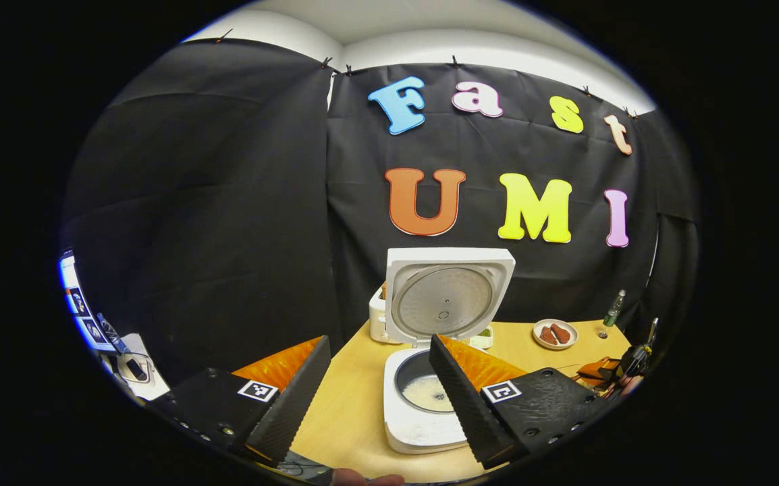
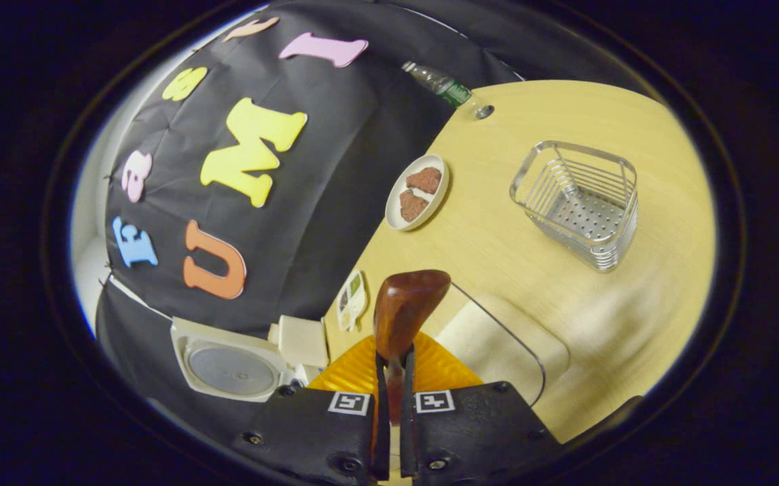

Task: Close the left gripper, press the button to open the rice cooker; take a wooden spoon from the chopstick holder with the right hand, scoop a spoonful of rice and pour it into the rice cooker, then put the wooden spoon back into the chopstick holder.

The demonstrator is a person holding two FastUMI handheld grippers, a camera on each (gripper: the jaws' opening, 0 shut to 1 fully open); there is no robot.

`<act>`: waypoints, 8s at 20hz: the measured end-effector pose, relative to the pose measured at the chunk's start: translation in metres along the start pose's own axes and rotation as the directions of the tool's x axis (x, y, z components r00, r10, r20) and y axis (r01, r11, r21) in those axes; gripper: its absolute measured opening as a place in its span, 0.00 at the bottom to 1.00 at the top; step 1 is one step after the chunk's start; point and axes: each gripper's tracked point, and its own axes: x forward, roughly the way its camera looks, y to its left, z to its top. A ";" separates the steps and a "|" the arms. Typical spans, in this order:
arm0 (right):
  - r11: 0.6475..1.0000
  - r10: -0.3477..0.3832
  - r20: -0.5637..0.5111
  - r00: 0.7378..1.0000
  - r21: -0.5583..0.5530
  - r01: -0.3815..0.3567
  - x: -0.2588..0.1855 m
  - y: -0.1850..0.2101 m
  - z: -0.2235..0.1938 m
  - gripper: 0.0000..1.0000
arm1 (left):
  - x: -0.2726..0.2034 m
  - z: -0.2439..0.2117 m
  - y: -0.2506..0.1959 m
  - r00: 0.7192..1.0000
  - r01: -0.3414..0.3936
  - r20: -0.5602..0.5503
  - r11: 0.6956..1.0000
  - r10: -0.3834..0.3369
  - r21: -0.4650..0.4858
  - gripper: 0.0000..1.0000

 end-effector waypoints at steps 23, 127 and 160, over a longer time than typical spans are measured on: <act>0.904 0.238 -0.165 0.957 -0.322 -0.281 0.037 0.240 -0.102 0.11 | -0.043 0.011 0.038 0.997 -0.037 0.060 0.999 0.038 -0.017 0.94; 0.578 -0.020 0.445 0.896 -0.726 0.373 -0.140 0.033 0.220 0.94 | 0.053 0.110 -0.109 0.985 0.060 0.163 0.998 -0.062 0.017 0.94; 0.537 0.067 0.438 0.897 -0.773 0.337 -0.204 0.112 0.144 0.99 | 0.173 0.029 -0.108 0.956 0.101 -0.276 0.995 -0.098 -0.005 0.98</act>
